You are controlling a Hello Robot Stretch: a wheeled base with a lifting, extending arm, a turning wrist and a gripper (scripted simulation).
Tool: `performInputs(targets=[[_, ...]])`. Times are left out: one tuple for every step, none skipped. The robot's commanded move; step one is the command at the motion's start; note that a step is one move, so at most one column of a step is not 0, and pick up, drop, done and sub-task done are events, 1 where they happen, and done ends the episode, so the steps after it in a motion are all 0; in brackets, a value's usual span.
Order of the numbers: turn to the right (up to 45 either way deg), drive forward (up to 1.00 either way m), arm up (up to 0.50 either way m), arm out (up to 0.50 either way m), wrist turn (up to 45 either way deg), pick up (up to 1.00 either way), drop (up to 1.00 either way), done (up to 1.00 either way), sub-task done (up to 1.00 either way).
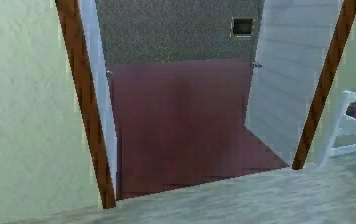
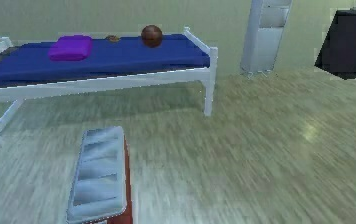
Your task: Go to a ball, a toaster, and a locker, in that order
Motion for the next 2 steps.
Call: performInputs(targets=[[0.0, 0.85, 0.0, 0.0, 0.0, 0.0, 0.0, 0.0, 0.0], [9.0, 0.0, 0.0, 0.0, 0.0, 0.0, 0.0, 0.0, 0.0]])
